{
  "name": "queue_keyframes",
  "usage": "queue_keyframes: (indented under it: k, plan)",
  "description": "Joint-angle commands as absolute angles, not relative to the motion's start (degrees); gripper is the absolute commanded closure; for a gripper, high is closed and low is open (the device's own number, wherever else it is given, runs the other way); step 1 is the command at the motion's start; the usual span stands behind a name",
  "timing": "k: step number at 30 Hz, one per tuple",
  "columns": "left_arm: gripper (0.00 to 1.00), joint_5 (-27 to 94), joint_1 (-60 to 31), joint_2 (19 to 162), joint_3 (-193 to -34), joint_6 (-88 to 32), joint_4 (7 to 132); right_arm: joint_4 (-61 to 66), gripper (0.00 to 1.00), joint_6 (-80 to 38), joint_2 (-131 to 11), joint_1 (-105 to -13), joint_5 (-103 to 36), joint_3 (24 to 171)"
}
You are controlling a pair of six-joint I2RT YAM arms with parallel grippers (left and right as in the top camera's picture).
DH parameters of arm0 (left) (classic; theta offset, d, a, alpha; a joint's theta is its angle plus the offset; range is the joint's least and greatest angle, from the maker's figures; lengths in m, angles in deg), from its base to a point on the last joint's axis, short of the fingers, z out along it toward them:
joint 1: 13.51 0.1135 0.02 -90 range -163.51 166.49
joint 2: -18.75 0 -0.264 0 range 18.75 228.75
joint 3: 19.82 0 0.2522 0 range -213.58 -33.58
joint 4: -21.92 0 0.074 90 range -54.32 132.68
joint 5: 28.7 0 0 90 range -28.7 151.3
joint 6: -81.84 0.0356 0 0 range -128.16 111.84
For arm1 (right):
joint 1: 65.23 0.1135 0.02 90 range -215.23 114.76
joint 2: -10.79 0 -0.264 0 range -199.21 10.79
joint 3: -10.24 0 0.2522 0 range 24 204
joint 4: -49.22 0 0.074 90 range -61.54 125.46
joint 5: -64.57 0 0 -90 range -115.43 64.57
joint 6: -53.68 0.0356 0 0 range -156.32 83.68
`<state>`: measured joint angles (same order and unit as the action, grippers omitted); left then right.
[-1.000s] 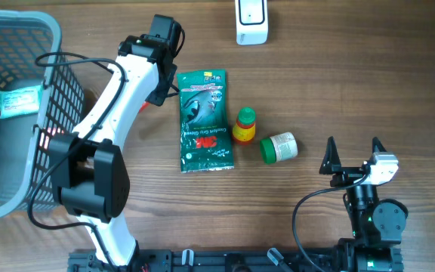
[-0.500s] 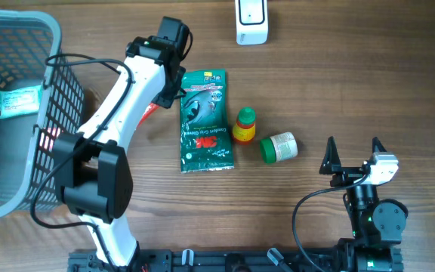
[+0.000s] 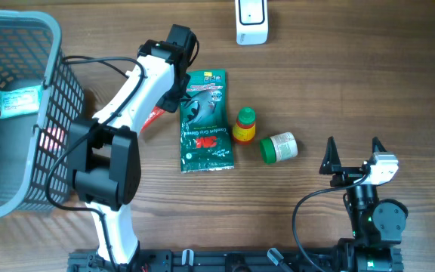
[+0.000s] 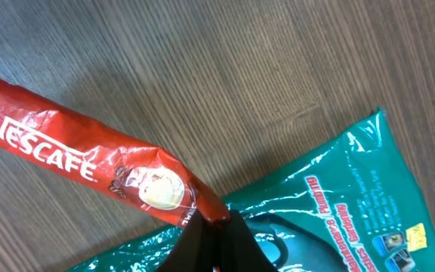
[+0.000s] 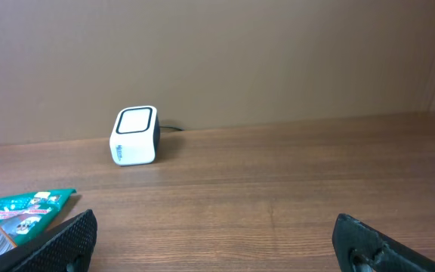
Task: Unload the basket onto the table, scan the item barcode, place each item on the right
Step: 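Carry the Nescafe stick over the gloves pack and lay it down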
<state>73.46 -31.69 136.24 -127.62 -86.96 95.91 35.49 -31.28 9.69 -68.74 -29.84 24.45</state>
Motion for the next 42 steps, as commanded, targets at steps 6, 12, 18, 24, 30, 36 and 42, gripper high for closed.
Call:
queue_keyframes:
  k: [6,12,18,24,30,36,42]
  plan:
    - [0.92,74.86,-31.78,137.71,-128.08,-87.97,93.03,35.60,0.00,-31.67,9.99,-68.83,-29.03,24.30]
    - [0.91,74.86,-31.78,137.71,-128.08,-87.97,92.83,35.60,0.00,-31.69,9.99,-68.83,-29.03,24.30]
    - [0.88,74.86,-31.78,137.71,-128.08,-87.97,92.22,35.60,0.00,-31.69,9.99,-68.83,-29.03,24.30]
    - [0.62,74.84,-31.78,137.71,-128.08,-87.95,92.57,35.60,0.00,-31.69,9.99,-68.83,-29.03,24.30]
    - [0.00,74.82,-31.78,137.71,-128.08,-87.92,93.77,35.60,0.00,-31.69,9.99,-68.83,-29.03,24.30]
    - [0.00,73.29,-31.78,137.29,-128.10,-87.90,93.81,35.60,0.00,-31.69,9.97,-68.83,-29.03,24.30]
    - [0.00,73.18,-31.73,133.95,-128.10,-87.86,93.81,35.60,0.00,-31.69,9.99,-68.83,-29.03,24.30]
